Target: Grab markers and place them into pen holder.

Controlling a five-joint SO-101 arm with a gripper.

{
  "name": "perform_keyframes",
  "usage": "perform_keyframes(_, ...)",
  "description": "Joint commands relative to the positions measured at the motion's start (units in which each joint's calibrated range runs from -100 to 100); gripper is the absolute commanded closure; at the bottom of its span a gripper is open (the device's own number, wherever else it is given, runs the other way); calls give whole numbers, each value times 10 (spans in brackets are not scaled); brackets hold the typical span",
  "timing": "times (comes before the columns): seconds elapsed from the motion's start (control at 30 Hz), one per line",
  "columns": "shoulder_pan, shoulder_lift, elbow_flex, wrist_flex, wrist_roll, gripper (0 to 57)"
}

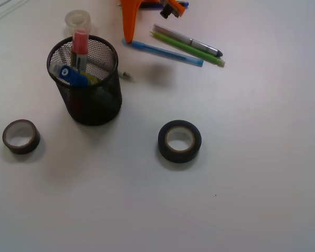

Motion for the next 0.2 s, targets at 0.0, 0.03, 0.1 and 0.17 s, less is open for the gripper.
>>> perform_keyframes(0.0, -10, -11, 10, 2, 0, 571)
perform_keyframes(0.03, -13, -11, 10, 2, 1, 571)
perform_keyframes(0.1, -15, -11, 10, 2, 0, 571)
perform_keyframes(0.17, -15, -11, 10, 2, 0, 571)
